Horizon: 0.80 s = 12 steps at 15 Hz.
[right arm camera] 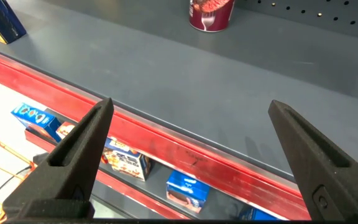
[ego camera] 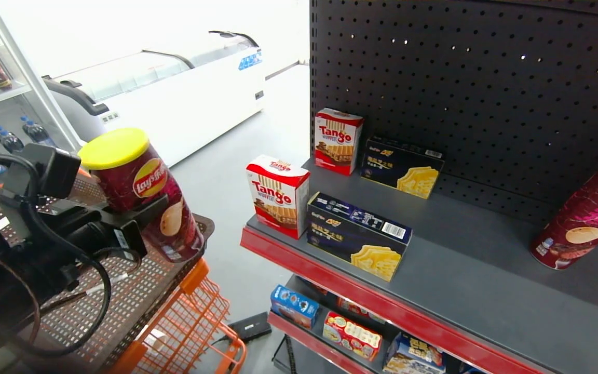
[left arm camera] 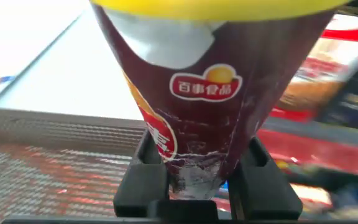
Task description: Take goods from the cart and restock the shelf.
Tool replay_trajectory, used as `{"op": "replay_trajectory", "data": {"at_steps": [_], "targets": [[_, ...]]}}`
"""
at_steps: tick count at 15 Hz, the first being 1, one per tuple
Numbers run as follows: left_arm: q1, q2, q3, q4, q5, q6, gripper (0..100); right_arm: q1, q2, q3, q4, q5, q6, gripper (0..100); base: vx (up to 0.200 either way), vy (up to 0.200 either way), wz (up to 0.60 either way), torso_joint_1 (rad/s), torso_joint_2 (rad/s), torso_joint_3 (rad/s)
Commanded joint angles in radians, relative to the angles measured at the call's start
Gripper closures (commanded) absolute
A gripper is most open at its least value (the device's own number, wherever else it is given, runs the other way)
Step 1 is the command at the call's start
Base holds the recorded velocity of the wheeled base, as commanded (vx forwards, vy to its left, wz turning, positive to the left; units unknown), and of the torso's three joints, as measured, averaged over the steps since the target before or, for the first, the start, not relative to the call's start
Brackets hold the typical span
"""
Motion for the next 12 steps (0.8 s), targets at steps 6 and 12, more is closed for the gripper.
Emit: {"op": "replay_trajectory", "data": {"at_steps": [6,12], "targets": [[-0.1,-0.044,0.03,-0.012,-0.114,0.008,100,0.0,0.001,0.0,0.0,0.0,0.0,0,0.0,0.0,0.0,0.0,0.0,0.0],[-0.24,-0.041,0.007,0.001,-0.147,0.038,100,0.0,0.001,0.0,0.0,0.0,0.0,0,0.0,0.0,0.0,0.0,0.0,0.0]]}}
